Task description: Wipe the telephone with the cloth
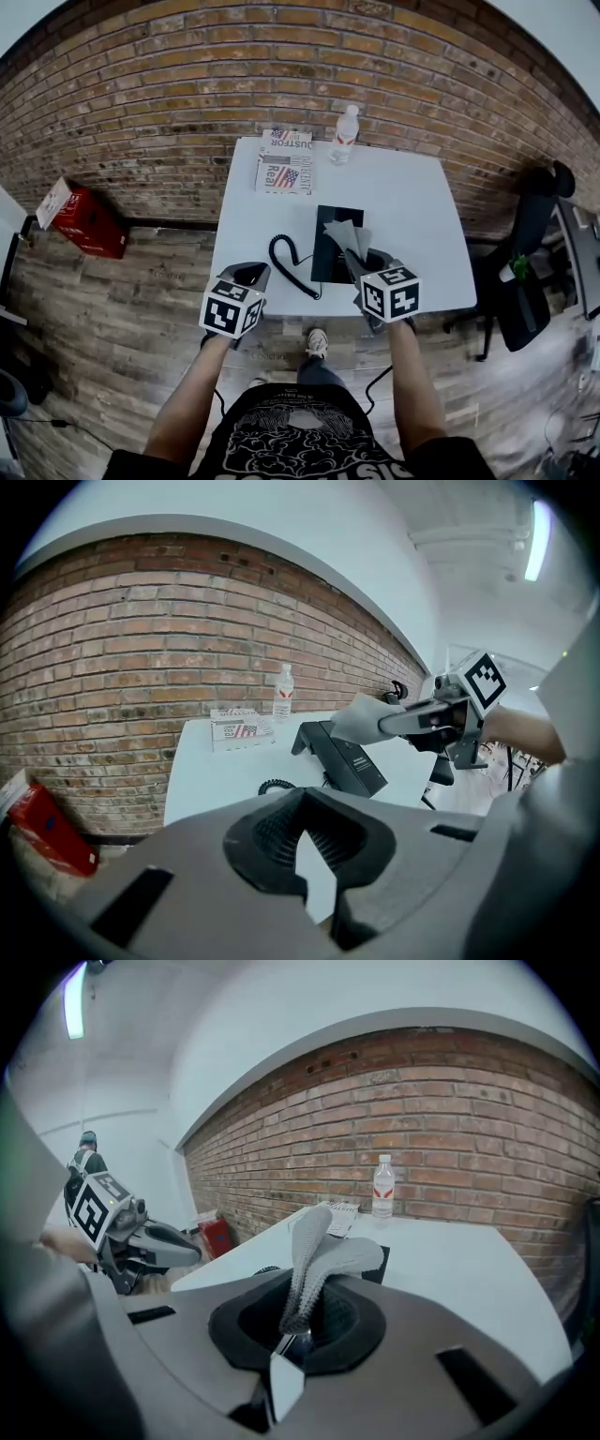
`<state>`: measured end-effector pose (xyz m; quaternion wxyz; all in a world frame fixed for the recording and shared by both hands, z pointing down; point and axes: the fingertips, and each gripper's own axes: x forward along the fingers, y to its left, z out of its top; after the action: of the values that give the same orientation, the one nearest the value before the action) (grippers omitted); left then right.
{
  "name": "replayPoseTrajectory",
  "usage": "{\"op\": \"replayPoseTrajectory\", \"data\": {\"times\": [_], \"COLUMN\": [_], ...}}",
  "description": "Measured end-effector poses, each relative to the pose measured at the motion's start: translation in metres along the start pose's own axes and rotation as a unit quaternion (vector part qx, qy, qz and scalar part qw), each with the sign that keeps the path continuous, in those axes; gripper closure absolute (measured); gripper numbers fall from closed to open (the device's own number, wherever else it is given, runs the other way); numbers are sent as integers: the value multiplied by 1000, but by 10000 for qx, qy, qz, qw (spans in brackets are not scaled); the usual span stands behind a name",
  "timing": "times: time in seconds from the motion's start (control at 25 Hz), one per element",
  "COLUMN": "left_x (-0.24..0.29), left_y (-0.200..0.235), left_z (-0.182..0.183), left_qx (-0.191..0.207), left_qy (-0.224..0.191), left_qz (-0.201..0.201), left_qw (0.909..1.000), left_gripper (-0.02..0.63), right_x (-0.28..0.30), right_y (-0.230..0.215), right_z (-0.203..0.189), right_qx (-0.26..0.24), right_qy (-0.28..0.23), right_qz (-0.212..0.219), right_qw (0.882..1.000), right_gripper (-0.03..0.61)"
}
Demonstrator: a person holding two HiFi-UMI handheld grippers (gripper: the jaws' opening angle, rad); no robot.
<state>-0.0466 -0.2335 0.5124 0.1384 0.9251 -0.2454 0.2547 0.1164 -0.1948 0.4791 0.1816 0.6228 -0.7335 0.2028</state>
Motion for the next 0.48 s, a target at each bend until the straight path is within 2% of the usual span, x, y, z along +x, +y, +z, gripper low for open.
{"op": "replayPoseTrajectory", "data": {"times": [0.48], "left_x": [39], "left_y": [14], "left_z": [36], "left_qx": [-139], "left_qy": [-54], "left_qz": [139], "left_qw": [9998], "left_gripper": [607], "right_x": [25], "right_y": [-64], "right_z": [43], "right_qx": [-305], "right_qy": [70], "right_qz": [-30], "right_qw": [9995], "right_gripper": [568]}}
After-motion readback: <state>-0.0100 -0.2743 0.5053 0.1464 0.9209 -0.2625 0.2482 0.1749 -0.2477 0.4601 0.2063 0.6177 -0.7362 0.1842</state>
